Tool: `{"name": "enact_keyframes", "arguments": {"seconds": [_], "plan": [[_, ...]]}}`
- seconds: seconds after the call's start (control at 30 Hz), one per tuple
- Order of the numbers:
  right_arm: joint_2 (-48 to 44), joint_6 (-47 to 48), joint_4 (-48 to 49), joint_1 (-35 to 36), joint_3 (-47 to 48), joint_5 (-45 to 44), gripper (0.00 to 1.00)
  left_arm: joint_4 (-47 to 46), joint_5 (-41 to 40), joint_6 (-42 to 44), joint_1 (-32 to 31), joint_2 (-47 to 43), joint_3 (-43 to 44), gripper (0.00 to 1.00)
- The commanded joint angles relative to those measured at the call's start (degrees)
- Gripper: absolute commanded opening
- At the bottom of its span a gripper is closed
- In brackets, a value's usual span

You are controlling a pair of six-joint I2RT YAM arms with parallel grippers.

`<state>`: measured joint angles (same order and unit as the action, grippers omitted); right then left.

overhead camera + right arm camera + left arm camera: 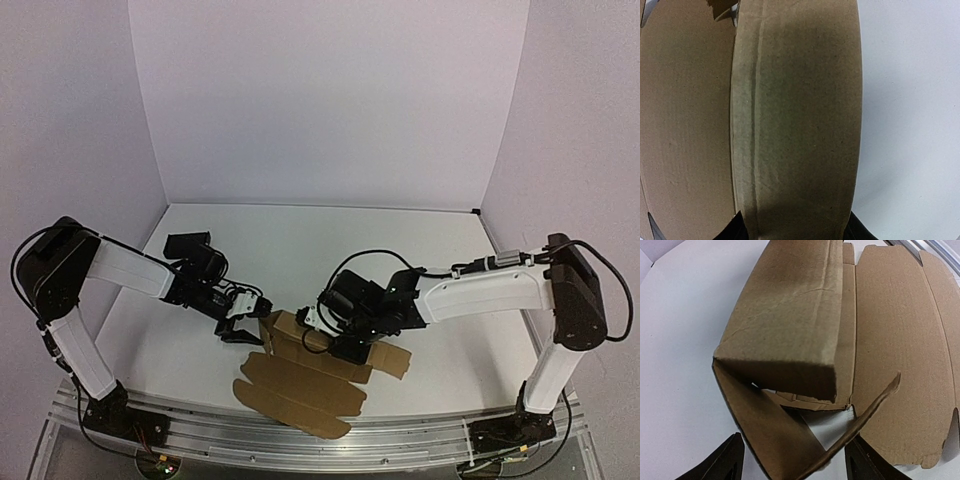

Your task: Fold the paper box

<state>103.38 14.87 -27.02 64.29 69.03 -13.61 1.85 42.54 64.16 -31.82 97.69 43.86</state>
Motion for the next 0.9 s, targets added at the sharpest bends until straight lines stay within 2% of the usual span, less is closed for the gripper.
{"name": "enact_keyframes", "arguments": {"seconds": [0.0, 0.2, 0.43, 0.63, 0.87], "plan": [[2.43, -0.09, -1.37, 0.14, 2.30, 0.05, 0.47, 2.41, 0.77, -4.31, -2.36, -0.91, 3.23, 0.66], [2.79, -2.14, -1.36, 0.14, 3.04, -1.38, 0.47, 1.73, -2.31, -11.09, -4.10, -1.34, 3.40, 0.62], [2.09, -3.95, -1.37, 0.15, 3.59, -0.58, 0.47, -4.37, -11.95, -21.45, -6.95, -2.03, 2.04, 0.47], [1.95, -9.47, -1.37, 0.13, 5.88, 1.07, 0.47, -13.50, -25.76, -28.41, -12.78, -3.02, -2.00, 0.50], [1.38, -15.86, -1.37, 0.06, 5.67, 2.86, 0.47, -15.61, -32.55, -35.67, -12.94, -1.91, -0.07, 0.44]]}}
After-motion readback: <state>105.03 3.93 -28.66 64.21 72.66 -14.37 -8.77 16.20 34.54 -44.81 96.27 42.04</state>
